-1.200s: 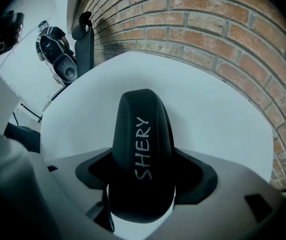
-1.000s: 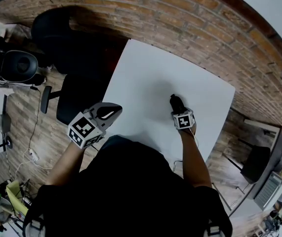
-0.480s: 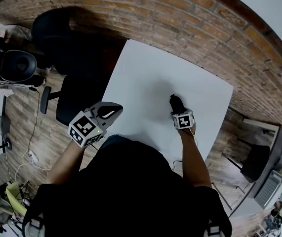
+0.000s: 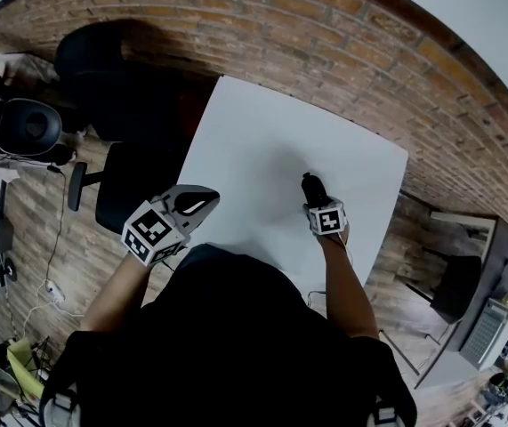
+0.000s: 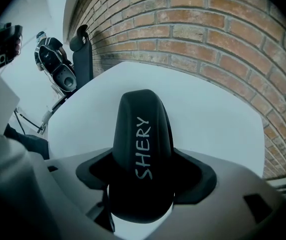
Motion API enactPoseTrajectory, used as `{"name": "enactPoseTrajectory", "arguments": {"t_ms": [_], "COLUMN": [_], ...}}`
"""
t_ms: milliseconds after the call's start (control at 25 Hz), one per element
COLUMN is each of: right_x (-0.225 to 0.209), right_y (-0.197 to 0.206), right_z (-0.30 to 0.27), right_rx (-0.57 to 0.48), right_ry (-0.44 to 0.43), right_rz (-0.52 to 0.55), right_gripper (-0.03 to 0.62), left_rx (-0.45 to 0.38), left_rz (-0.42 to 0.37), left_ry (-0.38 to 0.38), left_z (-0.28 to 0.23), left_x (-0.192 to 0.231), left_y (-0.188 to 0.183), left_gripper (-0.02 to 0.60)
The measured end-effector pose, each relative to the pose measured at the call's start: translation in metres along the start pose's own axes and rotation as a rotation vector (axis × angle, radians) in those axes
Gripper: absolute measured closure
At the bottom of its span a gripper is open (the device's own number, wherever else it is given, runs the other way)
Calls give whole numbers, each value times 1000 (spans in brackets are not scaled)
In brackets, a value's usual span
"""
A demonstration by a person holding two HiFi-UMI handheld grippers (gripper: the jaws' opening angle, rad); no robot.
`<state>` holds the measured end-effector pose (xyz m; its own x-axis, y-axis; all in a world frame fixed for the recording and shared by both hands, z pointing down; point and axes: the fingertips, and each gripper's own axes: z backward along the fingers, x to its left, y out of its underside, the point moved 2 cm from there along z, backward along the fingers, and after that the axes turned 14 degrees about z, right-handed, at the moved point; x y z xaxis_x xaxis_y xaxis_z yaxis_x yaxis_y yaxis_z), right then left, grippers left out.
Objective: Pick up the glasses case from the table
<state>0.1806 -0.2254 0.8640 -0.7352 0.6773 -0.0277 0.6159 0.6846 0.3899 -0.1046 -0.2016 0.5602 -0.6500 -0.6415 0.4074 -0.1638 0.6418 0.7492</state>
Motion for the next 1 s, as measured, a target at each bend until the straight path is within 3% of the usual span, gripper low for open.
{"name": "enactPoseTrajectory", "arguments": {"t_ms": [560,1000], "right_x": [2,1], "right_y": [4,-4], "right_z": [56,118], "right_rx": [-96,-282], "right_ry": [32,-23], "right_rz": [-53,-234], "right_gripper": [256,260], "left_rx": [-48,-65], "left_rz": [-61,-92], "left_ry": [27,33], "left_z": [11,19], "left_x": [-39,-70], "left_y": [-3,-2], "left_gripper": [569,569]}}
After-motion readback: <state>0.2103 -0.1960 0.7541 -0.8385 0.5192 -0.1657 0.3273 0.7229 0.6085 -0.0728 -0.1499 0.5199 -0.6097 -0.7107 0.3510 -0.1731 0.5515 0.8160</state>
